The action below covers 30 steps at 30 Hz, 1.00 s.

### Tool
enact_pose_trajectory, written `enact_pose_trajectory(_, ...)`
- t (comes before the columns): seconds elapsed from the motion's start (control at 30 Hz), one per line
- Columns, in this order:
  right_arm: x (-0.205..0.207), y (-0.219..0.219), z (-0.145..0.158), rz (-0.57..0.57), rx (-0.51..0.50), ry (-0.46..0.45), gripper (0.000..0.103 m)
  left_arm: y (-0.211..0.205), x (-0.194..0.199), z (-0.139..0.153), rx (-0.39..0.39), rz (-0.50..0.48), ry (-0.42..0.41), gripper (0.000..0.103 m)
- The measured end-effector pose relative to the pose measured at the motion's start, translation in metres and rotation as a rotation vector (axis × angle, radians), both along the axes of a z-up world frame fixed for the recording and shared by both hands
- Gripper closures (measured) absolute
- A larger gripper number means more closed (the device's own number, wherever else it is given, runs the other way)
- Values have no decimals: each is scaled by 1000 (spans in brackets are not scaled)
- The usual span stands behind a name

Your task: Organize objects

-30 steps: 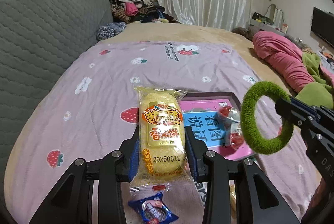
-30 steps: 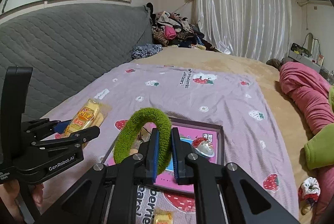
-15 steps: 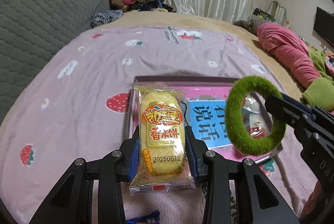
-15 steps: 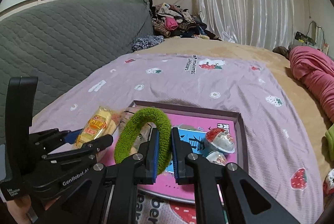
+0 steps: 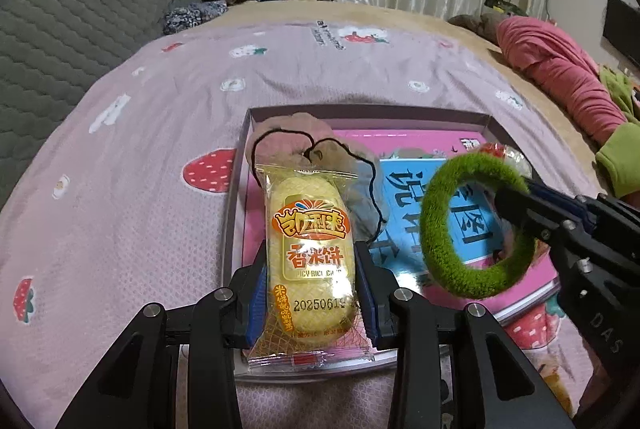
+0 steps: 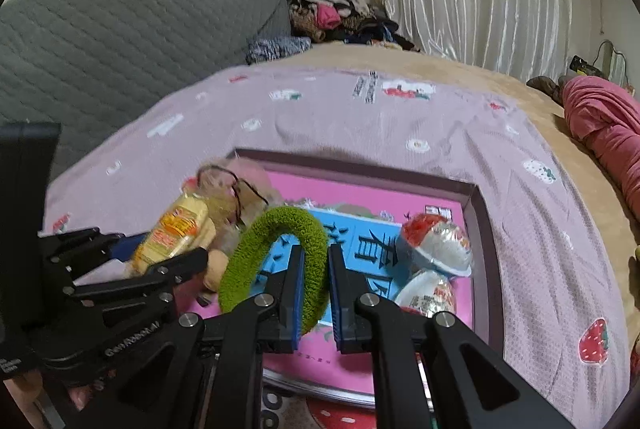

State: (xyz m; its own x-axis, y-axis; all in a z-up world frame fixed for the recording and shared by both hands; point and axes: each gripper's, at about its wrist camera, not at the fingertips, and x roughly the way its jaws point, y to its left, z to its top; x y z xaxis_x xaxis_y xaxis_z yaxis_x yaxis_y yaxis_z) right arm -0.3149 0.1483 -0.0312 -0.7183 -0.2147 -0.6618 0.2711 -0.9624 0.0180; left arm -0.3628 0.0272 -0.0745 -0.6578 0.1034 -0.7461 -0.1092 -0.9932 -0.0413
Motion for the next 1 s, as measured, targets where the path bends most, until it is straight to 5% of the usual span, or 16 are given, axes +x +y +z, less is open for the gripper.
enact_pose_trajectory(0.67, -7, 2, -24, -26, 92, -95, 89, -1, -7, -18, 6, 1, -52, 61)
enact_pose_trajectory(1.0, -8, 0, -22, -32, 100, -88, 70, -4, -6, -16, 3, 17, -44, 48)
